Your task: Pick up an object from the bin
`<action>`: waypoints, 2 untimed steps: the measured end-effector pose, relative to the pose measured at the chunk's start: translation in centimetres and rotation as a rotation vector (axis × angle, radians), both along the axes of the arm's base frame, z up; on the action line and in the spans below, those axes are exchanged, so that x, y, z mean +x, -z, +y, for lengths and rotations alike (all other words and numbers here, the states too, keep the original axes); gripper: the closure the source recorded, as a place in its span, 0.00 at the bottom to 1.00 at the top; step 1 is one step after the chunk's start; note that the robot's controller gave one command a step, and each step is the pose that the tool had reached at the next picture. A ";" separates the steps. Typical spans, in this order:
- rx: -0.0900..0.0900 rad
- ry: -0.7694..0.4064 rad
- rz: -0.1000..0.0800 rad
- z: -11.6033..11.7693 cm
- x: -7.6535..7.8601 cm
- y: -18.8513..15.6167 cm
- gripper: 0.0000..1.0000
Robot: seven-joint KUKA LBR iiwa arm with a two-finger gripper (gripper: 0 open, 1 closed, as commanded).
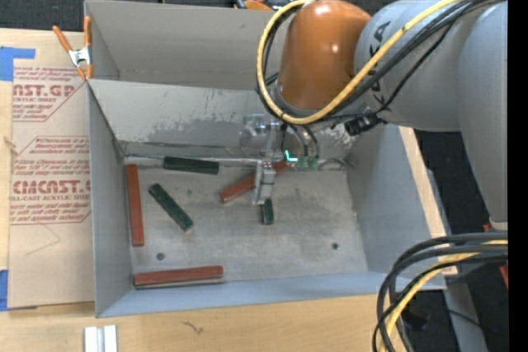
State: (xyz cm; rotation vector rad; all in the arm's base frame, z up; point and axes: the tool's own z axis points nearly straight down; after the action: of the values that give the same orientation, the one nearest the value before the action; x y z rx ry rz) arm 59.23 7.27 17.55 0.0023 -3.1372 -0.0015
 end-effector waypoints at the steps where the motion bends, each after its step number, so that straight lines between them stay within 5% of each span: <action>1: -0.001 -0.095 0.002 -4.1 -0.3 10.9 0.00; 2: 0.000 -0.096 -0.004 -3.9 -0.1 10.4 1.00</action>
Offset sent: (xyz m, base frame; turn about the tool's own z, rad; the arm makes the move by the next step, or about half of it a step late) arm -0.0014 -0.0398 -0.1038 -0.0959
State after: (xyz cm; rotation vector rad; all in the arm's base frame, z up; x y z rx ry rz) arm 59.10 3.36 7.14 0.1524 -3.1378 -0.0017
